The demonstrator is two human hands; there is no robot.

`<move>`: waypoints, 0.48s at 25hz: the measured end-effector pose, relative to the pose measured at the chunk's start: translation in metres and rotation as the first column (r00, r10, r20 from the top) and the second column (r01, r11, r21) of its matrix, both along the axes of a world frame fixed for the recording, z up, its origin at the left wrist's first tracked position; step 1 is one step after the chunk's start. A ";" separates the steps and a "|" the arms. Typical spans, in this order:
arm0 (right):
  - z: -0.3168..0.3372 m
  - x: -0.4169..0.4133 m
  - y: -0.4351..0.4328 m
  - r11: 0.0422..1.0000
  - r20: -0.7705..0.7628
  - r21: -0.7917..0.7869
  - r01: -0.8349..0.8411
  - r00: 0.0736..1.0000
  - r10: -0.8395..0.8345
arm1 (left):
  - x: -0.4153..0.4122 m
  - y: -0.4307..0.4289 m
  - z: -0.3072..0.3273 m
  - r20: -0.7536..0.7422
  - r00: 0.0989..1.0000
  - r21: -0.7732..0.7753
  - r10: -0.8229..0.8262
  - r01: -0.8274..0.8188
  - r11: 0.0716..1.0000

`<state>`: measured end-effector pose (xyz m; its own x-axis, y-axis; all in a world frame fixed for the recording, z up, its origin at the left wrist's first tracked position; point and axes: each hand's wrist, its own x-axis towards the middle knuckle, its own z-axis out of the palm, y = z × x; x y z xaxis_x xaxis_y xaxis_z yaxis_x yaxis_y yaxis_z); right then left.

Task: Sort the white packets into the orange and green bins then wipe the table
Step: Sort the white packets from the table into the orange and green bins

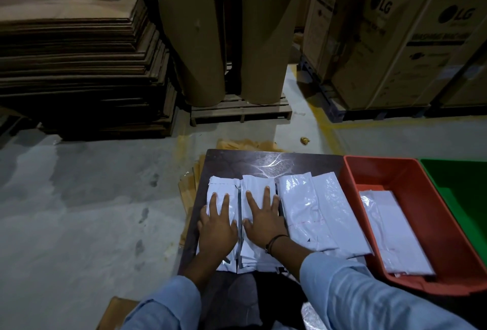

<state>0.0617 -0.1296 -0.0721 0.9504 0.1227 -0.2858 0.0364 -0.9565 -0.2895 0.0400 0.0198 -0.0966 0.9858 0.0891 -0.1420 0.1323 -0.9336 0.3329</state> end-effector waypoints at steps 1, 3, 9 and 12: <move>0.000 0.000 -0.001 1.000 0.002 -0.013 -0.013 1.000 0.013 | 0.000 0.000 0.000 -0.002 1.000 0.002 0.007 -0.007 1.000; 0.000 0.001 -0.001 0.998 0.011 -0.046 -0.043 0.999 0.043 | 0.000 -0.001 0.001 -0.009 1.000 0.004 0.023 -0.023 1.000; 0.005 0.003 -0.001 0.998 -0.034 -0.050 -0.043 0.999 0.041 | -0.006 -0.001 0.008 0.015 0.999 -0.035 0.049 -0.049 0.998; 0.012 0.009 0.000 1.000 -0.031 -0.018 -0.008 0.999 0.007 | -0.011 0.001 0.011 0.022 0.998 -0.035 0.057 -0.056 0.998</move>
<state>0.0706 -0.1297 -0.0604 0.9402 0.1244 -0.3171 0.0351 -0.9613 -0.2731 0.0291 0.0207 -0.0851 0.9824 0.1401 -0.1236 0.1765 -0.9130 0.3677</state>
